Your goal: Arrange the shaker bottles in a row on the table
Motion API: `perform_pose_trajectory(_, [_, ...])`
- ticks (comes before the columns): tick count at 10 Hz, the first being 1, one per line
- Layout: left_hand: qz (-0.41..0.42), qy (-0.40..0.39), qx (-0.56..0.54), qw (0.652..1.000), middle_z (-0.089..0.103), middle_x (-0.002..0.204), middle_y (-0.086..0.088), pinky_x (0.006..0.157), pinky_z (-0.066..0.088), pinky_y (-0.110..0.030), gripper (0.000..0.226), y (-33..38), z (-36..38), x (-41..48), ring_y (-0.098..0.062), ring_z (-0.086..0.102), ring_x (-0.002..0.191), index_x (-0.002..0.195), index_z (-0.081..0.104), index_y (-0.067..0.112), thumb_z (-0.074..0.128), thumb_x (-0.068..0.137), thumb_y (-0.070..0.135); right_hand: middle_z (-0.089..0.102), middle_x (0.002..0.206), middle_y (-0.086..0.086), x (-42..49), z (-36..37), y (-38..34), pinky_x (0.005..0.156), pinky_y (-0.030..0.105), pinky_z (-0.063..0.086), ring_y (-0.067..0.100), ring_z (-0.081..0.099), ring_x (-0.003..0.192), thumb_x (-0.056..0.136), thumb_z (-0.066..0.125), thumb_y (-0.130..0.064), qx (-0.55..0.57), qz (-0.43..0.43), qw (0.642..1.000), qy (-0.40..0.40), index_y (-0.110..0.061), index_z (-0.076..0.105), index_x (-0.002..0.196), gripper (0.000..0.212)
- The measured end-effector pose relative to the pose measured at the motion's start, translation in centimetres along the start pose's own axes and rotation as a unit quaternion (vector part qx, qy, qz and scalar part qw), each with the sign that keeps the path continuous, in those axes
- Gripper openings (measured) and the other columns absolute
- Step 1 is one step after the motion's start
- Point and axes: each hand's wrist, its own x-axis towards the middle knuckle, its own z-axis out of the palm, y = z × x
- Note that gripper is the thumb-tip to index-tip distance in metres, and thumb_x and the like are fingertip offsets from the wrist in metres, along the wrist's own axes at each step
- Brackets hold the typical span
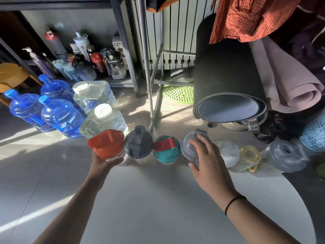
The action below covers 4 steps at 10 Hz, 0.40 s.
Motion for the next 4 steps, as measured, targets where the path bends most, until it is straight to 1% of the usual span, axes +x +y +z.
perform_pose_trajectory(1, [-0.007, 0.006, 0.006, 1.000, 0.058, 0.130, -0.012, 0.099, 0.049, -0.051, 0.104, -0.1, -0.1, 0.0, -0.029, 0.058, 0.119, 0.135, 0.038, 0.024, 0.088, 0.044, 0.027, 0.043, 0.139, 0.010, 0.1, 0.0, -0.1, 0.099, 0.038, 0.045, 0.030, 0.044, 0.125, 0.066, 0.079, -0.010, 0.002, 0.000, 1.000, 0.007, -0.014, 0.052, 0.122, 0.062])
perform_pose_trajectory(2, [-0.017, 0.009, 0.011, 1.000, 0.058, 0.131, -0.011, 0.099, 0.048, -0.055, 0.108, -0.1, 0.0, 0.0, -0.029, 0.058, 0.119, 0.136, 0.035, 0.025, 0.088, 0.042, 0.028, 0.042, 0.141, 0.011, -0.1, -0.1, -0.2, 0.099, 0.040, 0.046, 0.032, 0.045, 0.124, 0.065, 0.079, -0.010, -0.003, -0.001, 1.000, 0.009, -0.014, 0.052, 0.122, 0.063])
perform_pose_trajectory(3, [-0.029, 0.019, 0.004, 0.999, 0.055, 0.131, -0.007, 0.094, 0.050, -0.049, 0.111, 0.3, 0.4, -0.3, -0.026, 0.057, 0.117, 0.136, 0.031, 0.028, 0.085, 0.039, 0.031, 0.039, 0.144, 0.011, -0.1, -0.3, -0.2, 0.099, 0.040, 0.045, 0.033, 0.045, 0.127, 0.065, 0.080, -0.011, 0.001, -0.006, 1.000, 0.009, -0.015, 0.050, 0.124, 0.066])
perform_pose_trajectory(4, [-0.032, 0.035, 0.008, 0.999, 0.049, 0.138, -0.001, 0.096, 0.049, -0.050, 0.114, 0.4, 0.3, -1.1, -0.026, 0.052, 0.125, 0.138, 0.026, 0.037, 0.086, 0.041, 0.030, 0.037, 0.146, 0.011, -0.4, -0.9, -0.5, 0.102, 0.039, 0.042, 0.032, 0.042, 0.130, 0.068, 0.078, -0.012, 0.003, -0.017, 1.000, 0.017, -0.017, 0.046, 0.130, 0.070])
